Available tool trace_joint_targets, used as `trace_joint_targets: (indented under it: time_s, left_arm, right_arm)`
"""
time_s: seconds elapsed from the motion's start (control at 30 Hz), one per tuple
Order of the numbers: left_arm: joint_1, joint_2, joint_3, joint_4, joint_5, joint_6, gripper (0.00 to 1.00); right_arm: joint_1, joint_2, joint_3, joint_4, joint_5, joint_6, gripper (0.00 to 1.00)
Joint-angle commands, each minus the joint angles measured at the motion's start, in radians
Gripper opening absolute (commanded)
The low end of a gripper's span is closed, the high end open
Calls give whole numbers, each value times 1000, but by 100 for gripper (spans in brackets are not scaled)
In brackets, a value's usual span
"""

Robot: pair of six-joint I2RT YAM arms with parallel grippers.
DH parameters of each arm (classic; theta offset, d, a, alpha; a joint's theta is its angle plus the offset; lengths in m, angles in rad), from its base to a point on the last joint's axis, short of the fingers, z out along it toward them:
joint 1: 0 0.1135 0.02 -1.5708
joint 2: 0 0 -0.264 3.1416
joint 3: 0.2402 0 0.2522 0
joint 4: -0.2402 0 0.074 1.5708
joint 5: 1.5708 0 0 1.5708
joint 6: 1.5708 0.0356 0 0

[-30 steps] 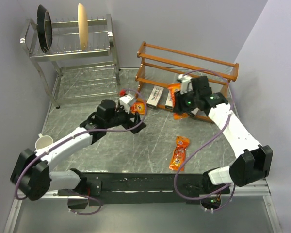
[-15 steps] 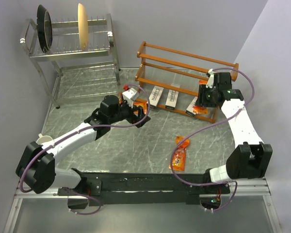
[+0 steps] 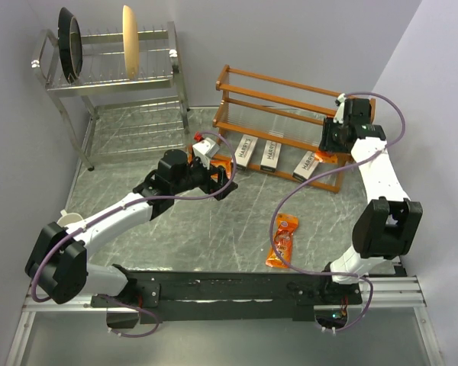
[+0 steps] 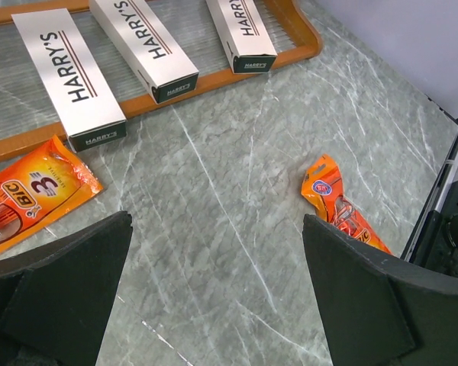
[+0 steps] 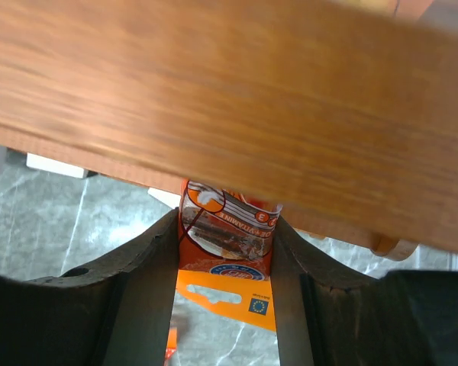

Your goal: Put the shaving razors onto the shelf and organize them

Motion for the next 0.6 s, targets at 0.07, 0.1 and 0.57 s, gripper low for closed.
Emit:
trace_joint_targets:
  time_s: [0.07, 0.1, 0.57]
  left_arm:
    - [-6, 11, 20, 56, 26, -15, 99]
    - [-6, 11, 21, 54, 29, -17, 100]
    - [-15, 8, 9, 61, 44, -21, 99]
  right_arm:
    - [-3, 33, 69, 84, 26, -27, 24]
    - [-3, 45, 72, 88, 30, -27, 24]
    - [-1, 24, 81, 99, 61, -13, 65]
